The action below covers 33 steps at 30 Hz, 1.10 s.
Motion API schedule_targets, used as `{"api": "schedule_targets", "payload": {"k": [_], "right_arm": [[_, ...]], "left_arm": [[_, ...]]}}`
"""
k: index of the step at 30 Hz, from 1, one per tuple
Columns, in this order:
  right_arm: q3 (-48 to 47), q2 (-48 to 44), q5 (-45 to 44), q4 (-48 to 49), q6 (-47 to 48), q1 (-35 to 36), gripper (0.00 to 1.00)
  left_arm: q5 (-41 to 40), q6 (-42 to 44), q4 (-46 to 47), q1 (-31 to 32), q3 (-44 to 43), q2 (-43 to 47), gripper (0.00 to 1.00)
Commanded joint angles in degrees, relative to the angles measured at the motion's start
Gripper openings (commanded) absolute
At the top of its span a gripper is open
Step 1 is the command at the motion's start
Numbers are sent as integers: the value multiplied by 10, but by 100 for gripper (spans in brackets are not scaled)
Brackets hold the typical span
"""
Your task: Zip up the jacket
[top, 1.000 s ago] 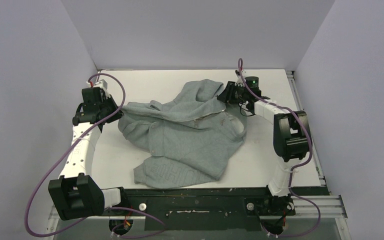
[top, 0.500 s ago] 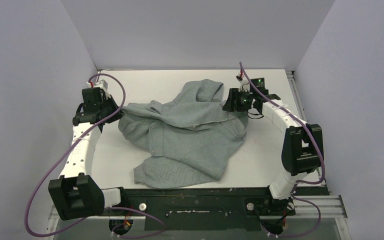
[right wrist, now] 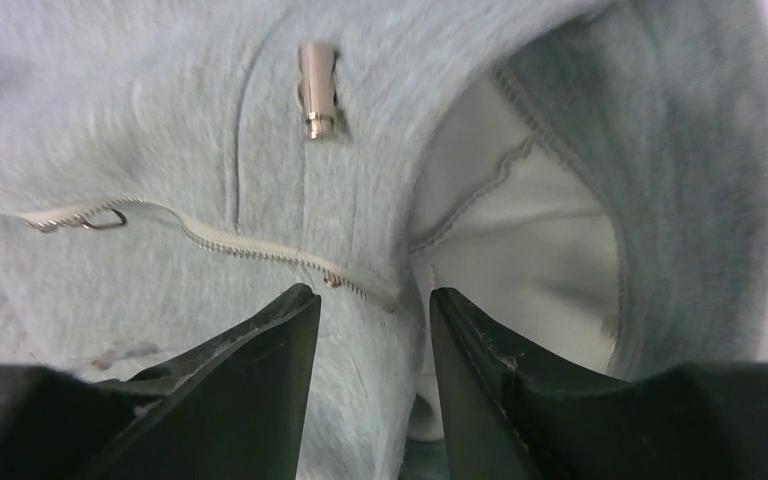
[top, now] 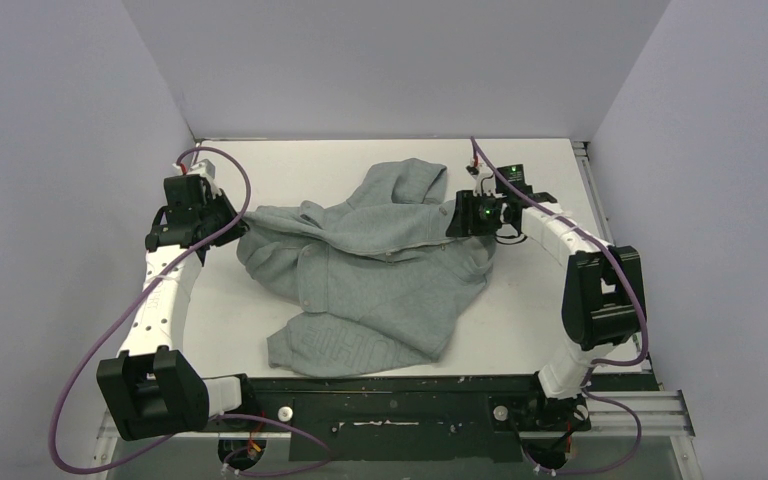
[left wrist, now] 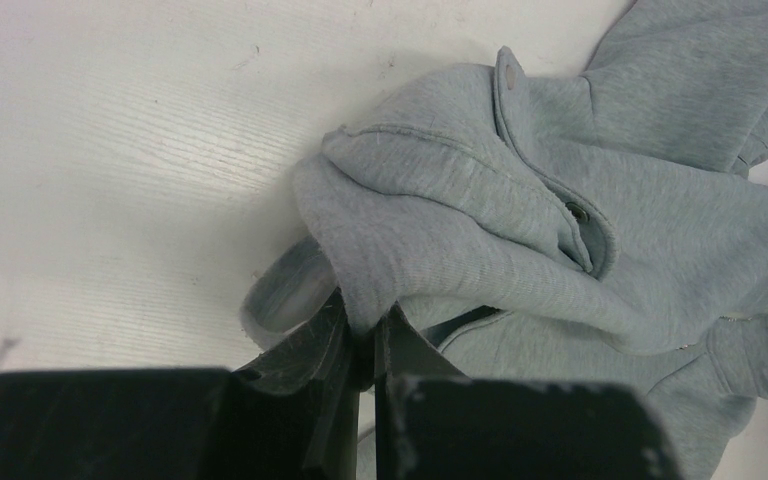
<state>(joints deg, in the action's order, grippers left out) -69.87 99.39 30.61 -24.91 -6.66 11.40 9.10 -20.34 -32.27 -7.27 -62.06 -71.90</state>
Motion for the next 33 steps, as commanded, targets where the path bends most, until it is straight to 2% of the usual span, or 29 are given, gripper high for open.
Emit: {"api": "schedule_targets", "payload": {"k": [1,12,13,17,21,24,30,33], "right_arm": [[-12,-5,-50,-45,30,22,44],[5,-12,-106,-67,40,35,29],[4,-9,-109,-68,41,35,30],[11,-4,-115,-58,40,35,45],[11,5,-95,-48,40,35,46],[12,3,-59,-38,36,35,36],[57,-47,21,-6,6,2,3],[93,-92,30,10,-22,-21,0]], "left_arm": [[7,-1,34,-6,-8,9,0],[10,-2,34,-6,-7,9,0],[9,-2,34,-6,-7,10,0],[9,-2,34,-6,-7,10,0],[10,-3,34,-6,-11,8,0],[10,-3,34,-6,-13,7,0],[7,-5,36,-6,-13,6,0],[-6,-6,35,-6,-17,3,0]]}}
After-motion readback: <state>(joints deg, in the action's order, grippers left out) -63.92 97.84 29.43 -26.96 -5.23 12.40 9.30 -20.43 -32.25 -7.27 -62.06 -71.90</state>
